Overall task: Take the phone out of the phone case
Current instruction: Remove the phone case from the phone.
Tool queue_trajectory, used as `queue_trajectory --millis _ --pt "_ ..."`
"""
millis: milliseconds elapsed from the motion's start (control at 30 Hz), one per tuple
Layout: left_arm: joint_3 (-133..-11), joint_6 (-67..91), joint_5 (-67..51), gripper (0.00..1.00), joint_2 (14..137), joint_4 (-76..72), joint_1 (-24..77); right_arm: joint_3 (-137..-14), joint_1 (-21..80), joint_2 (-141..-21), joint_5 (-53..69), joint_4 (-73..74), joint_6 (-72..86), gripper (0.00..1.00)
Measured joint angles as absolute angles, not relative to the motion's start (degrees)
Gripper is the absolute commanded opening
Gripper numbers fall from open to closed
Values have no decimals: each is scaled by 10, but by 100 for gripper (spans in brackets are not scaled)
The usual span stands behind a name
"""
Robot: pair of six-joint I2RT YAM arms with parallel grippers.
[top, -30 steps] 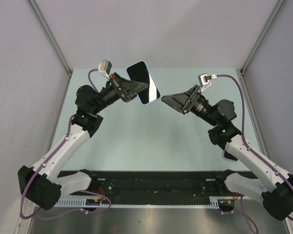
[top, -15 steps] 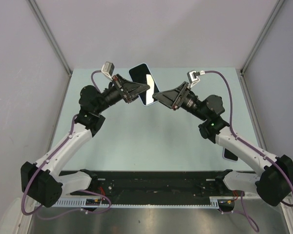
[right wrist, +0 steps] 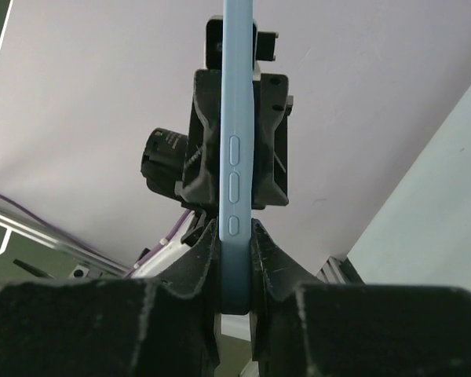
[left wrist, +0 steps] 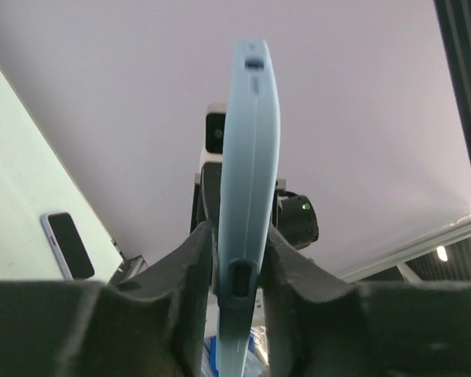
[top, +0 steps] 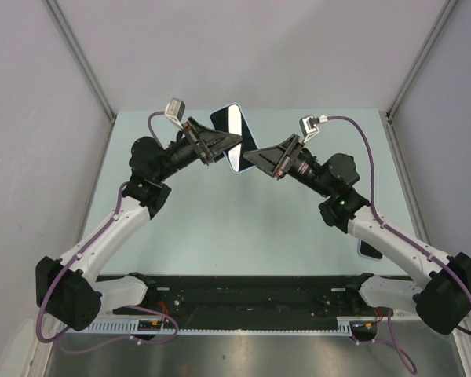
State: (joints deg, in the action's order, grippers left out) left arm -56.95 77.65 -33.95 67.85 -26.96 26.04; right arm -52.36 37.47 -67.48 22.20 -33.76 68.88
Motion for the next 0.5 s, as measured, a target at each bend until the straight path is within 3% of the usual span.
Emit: queue_trajectory --millis 100,233,500 --pt "-570 778 -325 63 678 -288 259 -517 377 -664 221 -334 685 0" --pt "-570 776 -314 64 678 -305 258 -512 378 -663 221 -334 686 0" --pt "-577 775 -310 50 684 -316 258 -509 381 -663 220 -338 689 0"
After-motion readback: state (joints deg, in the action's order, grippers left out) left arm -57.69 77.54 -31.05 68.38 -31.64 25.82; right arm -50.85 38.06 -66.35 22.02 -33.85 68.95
